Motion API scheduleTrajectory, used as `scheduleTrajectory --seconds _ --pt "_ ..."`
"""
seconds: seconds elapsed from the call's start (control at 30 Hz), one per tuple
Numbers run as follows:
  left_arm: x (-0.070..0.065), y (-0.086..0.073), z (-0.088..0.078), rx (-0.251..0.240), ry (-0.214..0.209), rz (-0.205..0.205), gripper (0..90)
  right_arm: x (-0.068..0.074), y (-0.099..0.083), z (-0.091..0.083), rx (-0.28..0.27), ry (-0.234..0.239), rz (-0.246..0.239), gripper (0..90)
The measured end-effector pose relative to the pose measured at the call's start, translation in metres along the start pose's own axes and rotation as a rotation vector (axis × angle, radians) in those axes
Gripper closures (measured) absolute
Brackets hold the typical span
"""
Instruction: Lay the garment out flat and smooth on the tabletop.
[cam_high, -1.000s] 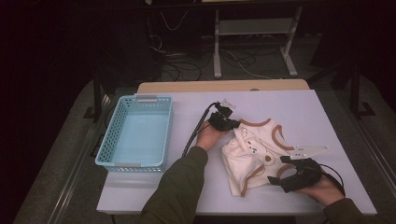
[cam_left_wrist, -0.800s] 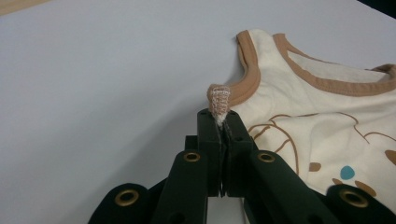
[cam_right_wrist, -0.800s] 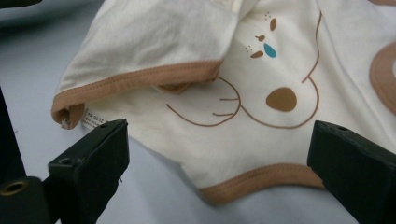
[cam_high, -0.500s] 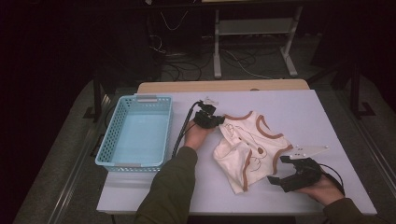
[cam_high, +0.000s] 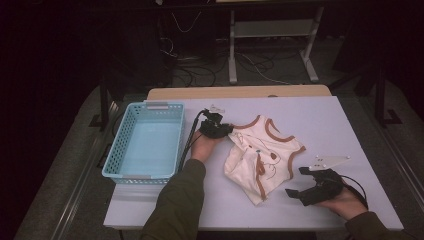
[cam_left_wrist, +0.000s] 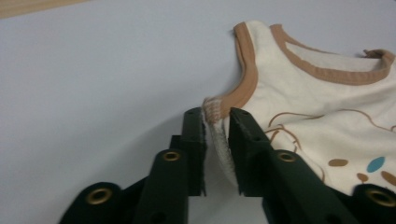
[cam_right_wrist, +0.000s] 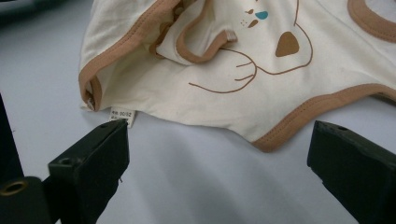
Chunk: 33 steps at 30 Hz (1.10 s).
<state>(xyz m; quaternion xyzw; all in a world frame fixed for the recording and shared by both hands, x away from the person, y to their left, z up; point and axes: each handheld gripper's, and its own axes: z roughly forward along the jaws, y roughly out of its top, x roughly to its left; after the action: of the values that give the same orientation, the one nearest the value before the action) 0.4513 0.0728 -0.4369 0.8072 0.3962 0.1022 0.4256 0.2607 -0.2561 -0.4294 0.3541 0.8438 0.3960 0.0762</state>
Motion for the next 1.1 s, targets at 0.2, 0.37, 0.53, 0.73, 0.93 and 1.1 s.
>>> scheduleTrajectory --seconds 0.2,0.37,0.53,0.73,0.93,1.1 --pt "-0.009 0.006 -0.011 -0.022 -0.018 -0.022 52.7 0.000 0.000 0.000 -0.001 -0.001 0.002 5.2" --pt "-0.023 0.009 -0.021 -0.009 -0.072 0.010 48.9 0.000 0.000 0.000 -0.001 -0.002 -0.001 5.2" --pt "-0.037 0.008 -0.030 0.005 -0.122 0.045 48.4 0.000 0.000 0.001 -0.001 -0.004 0.001 5.2" --pt "-0.051 0.004 -0.039 0.006 -0.158 0.071 49.0 0.000 0.000 0.001 0.002 -0.002 0.000 5.2" --pt "-0.061 -0.001 -0.049 0.011 -0.206 0.083 50.4 0.000 0.000 0.001 0.004 -0.004 0.000 5.3" --pt "-0.067 -0.004 -0.057 0.012 -0.224 0.098 55.9 0.000 0.000 0.002 0.006 -0.004 0.001 5.3"
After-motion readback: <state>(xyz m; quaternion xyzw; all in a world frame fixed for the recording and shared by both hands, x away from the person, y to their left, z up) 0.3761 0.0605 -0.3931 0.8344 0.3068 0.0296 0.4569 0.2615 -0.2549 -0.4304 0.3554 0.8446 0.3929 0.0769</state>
